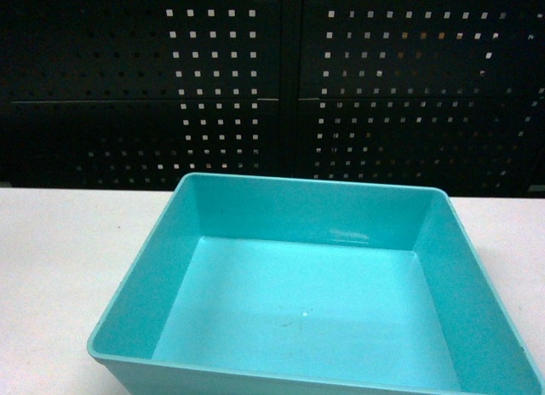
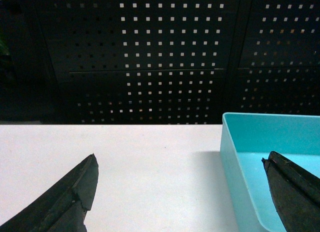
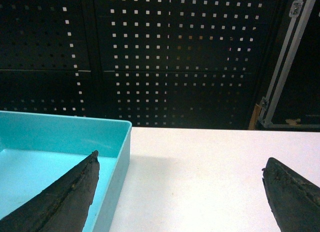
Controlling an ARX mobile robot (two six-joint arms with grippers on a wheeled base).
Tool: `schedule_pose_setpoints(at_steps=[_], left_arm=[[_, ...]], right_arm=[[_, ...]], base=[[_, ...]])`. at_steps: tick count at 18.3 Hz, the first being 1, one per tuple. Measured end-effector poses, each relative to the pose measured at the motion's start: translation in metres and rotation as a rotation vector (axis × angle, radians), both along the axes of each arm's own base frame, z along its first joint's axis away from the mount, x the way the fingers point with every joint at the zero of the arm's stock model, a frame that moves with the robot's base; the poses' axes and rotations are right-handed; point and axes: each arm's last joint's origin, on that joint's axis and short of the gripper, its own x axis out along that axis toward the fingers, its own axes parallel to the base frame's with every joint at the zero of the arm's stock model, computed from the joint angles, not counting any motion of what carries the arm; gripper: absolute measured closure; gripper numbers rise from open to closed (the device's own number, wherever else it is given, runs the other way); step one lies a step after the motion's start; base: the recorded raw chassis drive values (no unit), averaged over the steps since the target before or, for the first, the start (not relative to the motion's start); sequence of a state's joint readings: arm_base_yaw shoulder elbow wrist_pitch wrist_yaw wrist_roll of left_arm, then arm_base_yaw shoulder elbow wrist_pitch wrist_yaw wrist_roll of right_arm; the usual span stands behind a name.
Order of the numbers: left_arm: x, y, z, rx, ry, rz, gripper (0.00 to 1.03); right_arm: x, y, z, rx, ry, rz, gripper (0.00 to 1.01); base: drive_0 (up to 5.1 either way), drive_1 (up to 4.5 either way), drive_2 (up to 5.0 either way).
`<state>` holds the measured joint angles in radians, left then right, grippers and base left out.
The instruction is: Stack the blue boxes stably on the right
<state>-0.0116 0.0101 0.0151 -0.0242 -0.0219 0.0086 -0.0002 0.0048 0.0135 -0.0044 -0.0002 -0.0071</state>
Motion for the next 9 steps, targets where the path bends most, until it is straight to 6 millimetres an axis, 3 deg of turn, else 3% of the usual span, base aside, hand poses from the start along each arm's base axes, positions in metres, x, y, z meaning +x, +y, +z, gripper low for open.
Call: schedule_pose_setpoints(at_steps=[9], left_arm=[[0.0, 0.0, 0.0, 0.0, 0.0, 0.0, 0.05]], right_arm=[[0.0, 0.0, 0.0, 0.0, 0.0, 0.0, 0.03]], base=[[0.0, 0.0, 0.0]])
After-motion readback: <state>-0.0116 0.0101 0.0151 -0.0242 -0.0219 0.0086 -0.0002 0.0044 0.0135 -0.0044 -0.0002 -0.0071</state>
